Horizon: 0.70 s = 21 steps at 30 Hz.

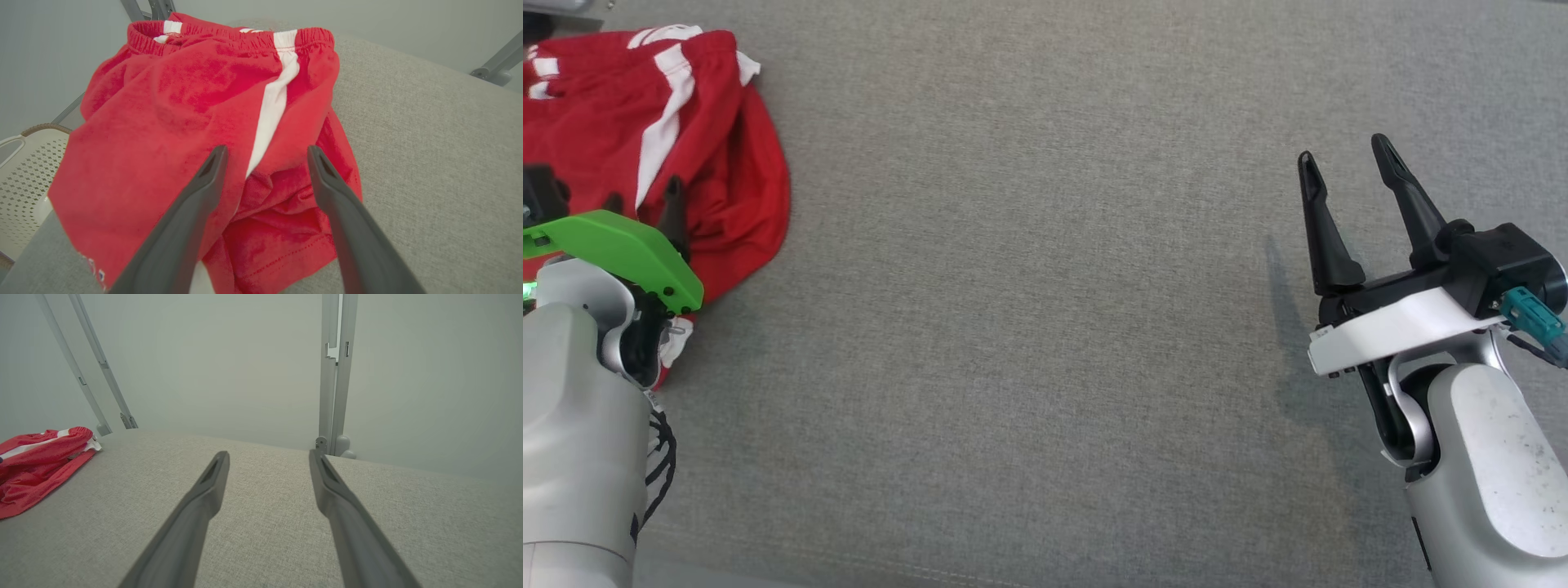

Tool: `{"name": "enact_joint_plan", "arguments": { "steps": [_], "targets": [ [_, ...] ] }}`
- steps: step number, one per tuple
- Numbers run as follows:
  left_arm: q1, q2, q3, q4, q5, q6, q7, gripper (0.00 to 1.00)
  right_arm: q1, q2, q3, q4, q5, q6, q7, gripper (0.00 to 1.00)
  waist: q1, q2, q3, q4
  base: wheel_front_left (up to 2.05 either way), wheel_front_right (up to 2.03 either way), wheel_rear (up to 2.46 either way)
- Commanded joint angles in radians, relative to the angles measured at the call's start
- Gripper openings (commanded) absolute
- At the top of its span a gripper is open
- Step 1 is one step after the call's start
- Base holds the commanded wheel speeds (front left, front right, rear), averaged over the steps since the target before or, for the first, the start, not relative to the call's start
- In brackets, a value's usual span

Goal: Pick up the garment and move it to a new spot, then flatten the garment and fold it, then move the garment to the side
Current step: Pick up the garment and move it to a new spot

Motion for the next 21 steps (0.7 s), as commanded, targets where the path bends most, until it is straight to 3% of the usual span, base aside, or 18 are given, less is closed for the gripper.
{"name": "enact_joint_plan", "arguments": {
  "steps": [1,4,5,6,7,15,21],
  "targets": [
    [-0.019,0.008,0.000,0.015,-0.016,-0.004,0.003,1.00,-0.012,-0.001,-0.001,0.002,0.004,0.000,-0.009,1.00,-0.0001,0.0000,0.065,-0.066,0.00,0.00,0.00],
    [-0.042,0.031,0.001,0.066,-0.019,-0.010,-0.003,1.00,-0.018,-0.002,-0.005,0.007,0.002,0.000,-0.014,1.00,-0.0001,0.0000,0.077,-0.074,0.00,0.00,0.00],
    [-0.047,0.034,-0.003,0.079,-0.018,-0.012,-0.008,0.76,-0.017,-0.003,-0.008,0.009,0.001,0.000,-0.017,1.00,-0.0001,0.0000,0.080,-0.074,0.00,0.00,0.00],
    [-0.052,0.037,-0.005,0.090,-0.017,-0.012,-0.018,0.26,-0.014,-0.004,-0.013,0.011,-0.001,0.000,-0.017,1.00,-0.0001,0.0000,0.080,-0.073,0.00,0.00,0.00],
    [-0.058,0.043,-0.005,0.102,-0.016,-0.012,-0.030,0.00,-0.010,-0.005,-0.018,0.013,-0.001,0.000,-0.016,1.00,-0.0001,0.0000,0.082,-0.071,0.00,0.00,0.00],
    [-0.096,0.069,-0.018,0.116,0.017,0.018,-0.198,0.00,0.017,-0.005,-0.054,0.014,-0.005,0.000,-0.021,1.00,-0.0001,0.0000,0.058,-0.046,0.00,0.00,0.00],
    [-0.101,0.094,-0.028,0.043,0.049,0.051,-0.266,0.00,0.048,0.011,-0.065,0.011,-0.012,0.000,-0.025,1.00,-0.0001,0.0000,-0.010,-0.031,0.00,0.00,0.00]
  ]
}}
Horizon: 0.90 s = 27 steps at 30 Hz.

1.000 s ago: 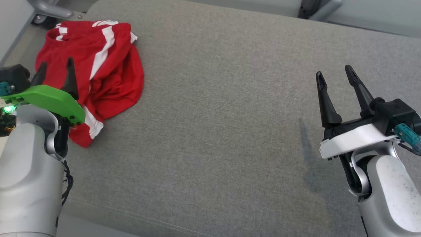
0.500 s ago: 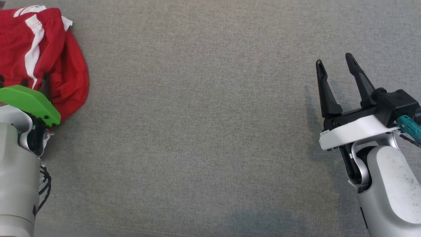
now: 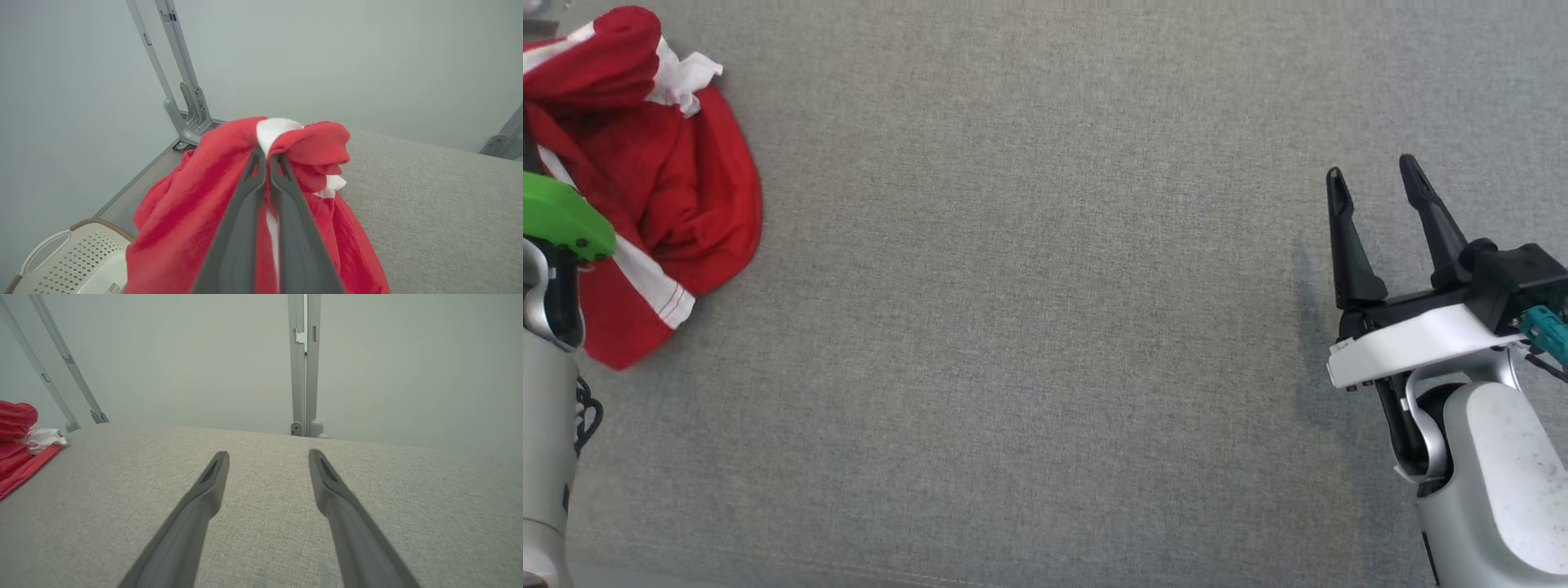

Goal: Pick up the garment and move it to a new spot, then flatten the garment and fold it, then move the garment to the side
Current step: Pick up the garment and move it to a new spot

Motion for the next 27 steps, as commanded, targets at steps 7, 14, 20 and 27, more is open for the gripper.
{"name": "enact_joint_plan", "arguments": {
  "steps": [7,14,20,27],
  "targets": [
    [0.070,0.027,-0.006,-0.203,0.045,0.053,-0.028,0.00,0.056,0.025,-0.009,0.009,-0.002,0.000,-0.021,1.00,-0.0001,0.0000,-0.129,0.004,0.00,0.00,0.00],
    [0.264,0.031,-0.002,-0.574,0.057,0.132,-0.009,0.00,0.100,0.048,-0.019,0.004,-0.002,0.000,-0.029,1.00,-0.0001,0.0000,-0.211,-0.040,0.00,0.00,0.00],
    [0.482,0.030,0.010,-0.972,0.065,0.245,0.080,0.00,0.120,0.064,-0.031,-0.016,0.002,0.000,-0.031,1.00,-0.0001,0.0000,-0.228,-0.112,0.00,0.00,0.00],
    [0.599,0.016,-0.062,-1.236,0.104,0.279,0.139,0.00,0.122,0.082,-0.042,-0.046,-0.005,0.000,-0.024,1.00,-0.0001,0.0000,-0.191,-0.245,0.00,0.00,0.00]
  ]
}}
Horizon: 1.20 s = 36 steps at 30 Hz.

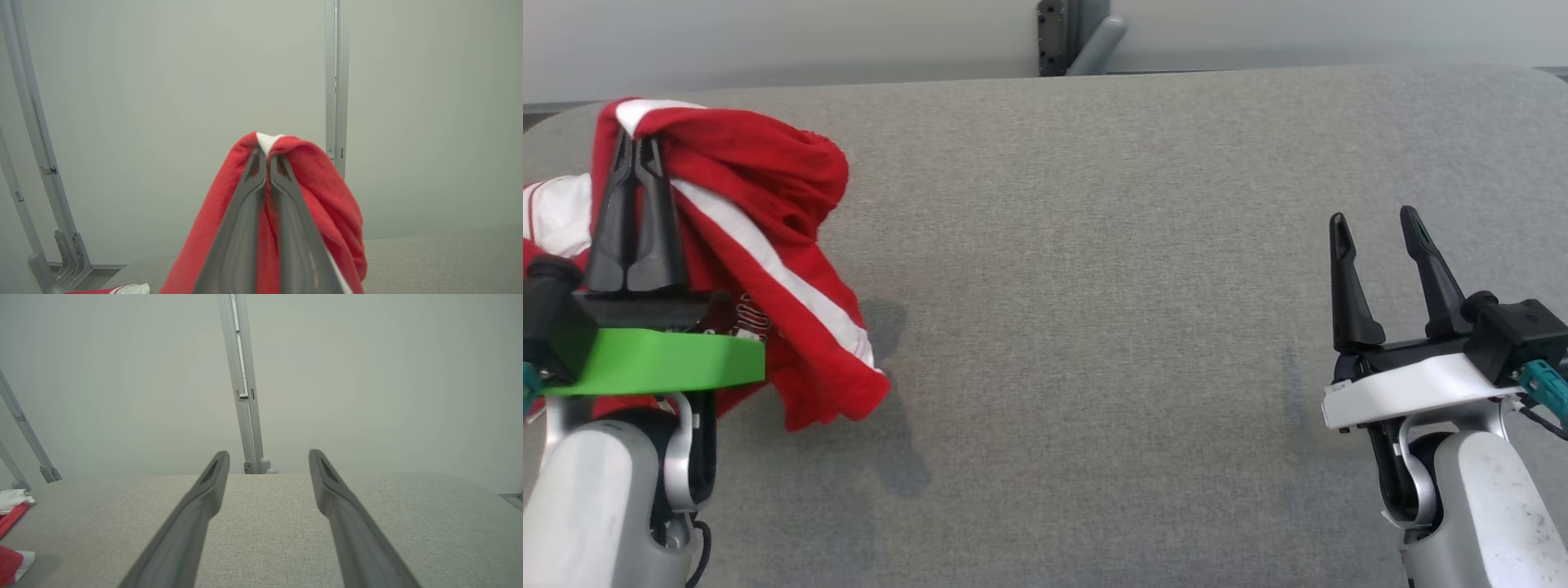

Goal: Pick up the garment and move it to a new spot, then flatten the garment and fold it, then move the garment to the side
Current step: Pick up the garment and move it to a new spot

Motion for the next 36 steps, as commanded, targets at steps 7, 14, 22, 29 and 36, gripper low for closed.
{"name": "enact_joint_plan", "arguments": {
  "steps": [7,14,22,29,36],
  "targets": [
    [-0.055,-0.046,-0.130,0.005,0.031,-0.056,0.037,0.00,-0.004,0.010,0.007,-0.003,0.009,0.000,-0.009,1.00,0.0001,-0.0001,0.046,-0.202,0.00,0.00,0.00],
    [-0.127,-0.121,-0.269,0.135,0.029,-0.133,0.069,0.00,-0.017,0.014,0.023,0.023,0.035,0.000,-0.032,1.00,0.0001,-0.0001,0.086,-0.312,0.00,0.00,0.00],
    [-0.169,-0.187,-0.373,0.325,0.021,-0.207,0.083,0.00,-0.025,0.016,0.031,0.052,0.066,0.000,-0.058,1.00,0.0001,-0.0001,0.131,-0.367,0.00,0.00,0.00],
    [-0.192,-0.231,-0.431,0.509,0.002,-0.260,0.095,0.00,-0.039,0.016,0.042,0.078,0.094,0.000,-0.078,1.00,0.0001,-0.0001,0.164,-0.365,0.00,0.00,0.00],
    [-0.201,-0.260,-0.447,0.577,0.006,-0.266,0.029,1.00,-0.047,0.015,0.037,0.097,0.076,0.000,-0.087,1.00,0.0001,-0.0001,0.148,-0.309,0.00,0.00,0.00]
  ]
}}
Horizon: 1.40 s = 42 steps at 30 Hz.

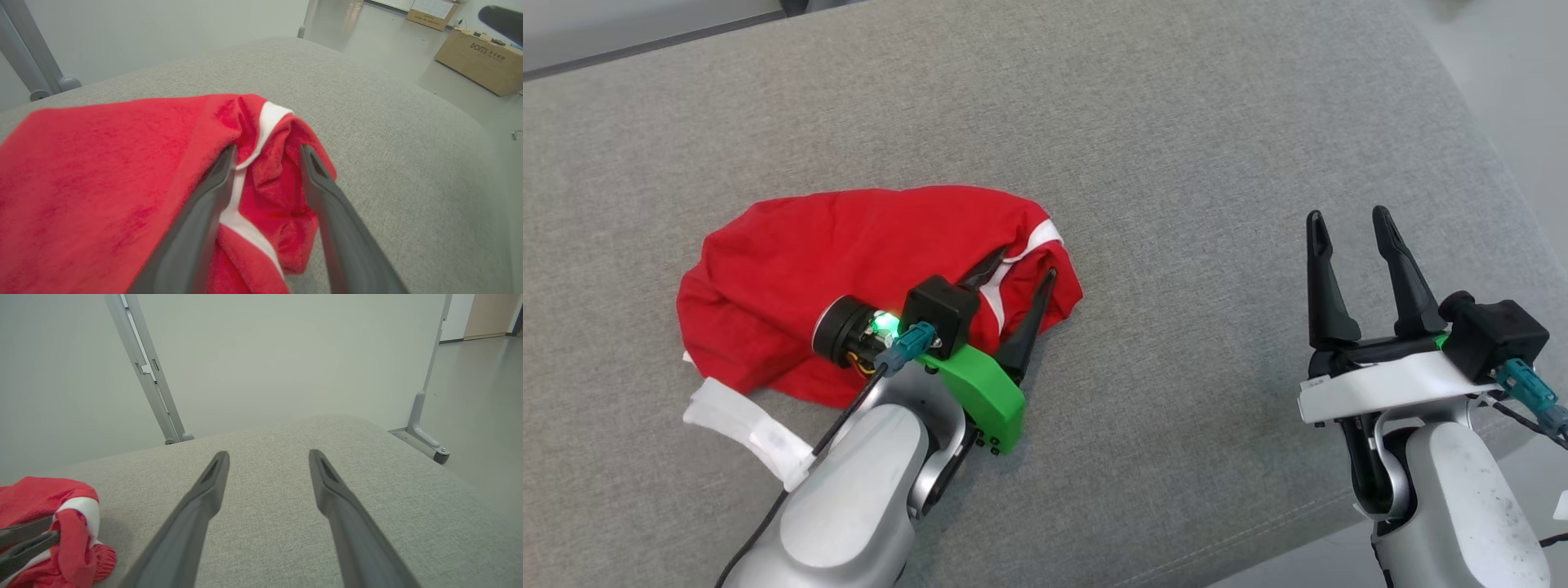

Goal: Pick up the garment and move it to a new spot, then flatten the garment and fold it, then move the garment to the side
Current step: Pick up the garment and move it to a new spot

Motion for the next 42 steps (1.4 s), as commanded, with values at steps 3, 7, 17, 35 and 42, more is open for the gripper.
{"name": "enact_joint_plan", "arguments": {
  "steps": [3,7,17,35,42],
  "targets": [
    [0.013,-0.007,0.004,-0.005,-0.003,0.011,-0.043,1.00,-0.005,-0.001,-0.005,0.009,-0.015,0.000,-0.005,1.00,0.0000,-0.0001,-0.044,0.064,0.00,0.00,0.00],
    [0.057,-0.010,0.037,-0.026,-0.026,0.052,-0.095,1.00,0.003,-0.002,-0.004,0.013,-0.027,0.000,0.004,1.00,0.0000,-0.0001,-0.086,0.116,0.00,0.00,0.00],
    [0.189,0.047,0.217,-0.136,-0.100,0.190,-0.178,1.00,0.046,-0.002,-0.021,-0.009,-0.064,0.000,0.037,1.00,0.0000,-0.0001,-0.163,0.243,0.00,0.00,0.00],
    [0.397,0.202,0.339,-0.356,-0.117,0.261,-0.144,1.00,0.134,-0.006,-0.027,-0.030,-0.088,0.000,0.076,1.00,0.0000,-0.0001,-0.257,0.290,0.00,0.00,0.00],
    [0.462,0.226,0.335,-0.418,-0.115,0.284,-0.110,1.00,0.179,-0.020,-0.033,-0.052,-0.095,0.000,0.094,1.00,0.0000,-0.0001,-0.300,0.279,0.00,0.00,0.00]
  ]
}}
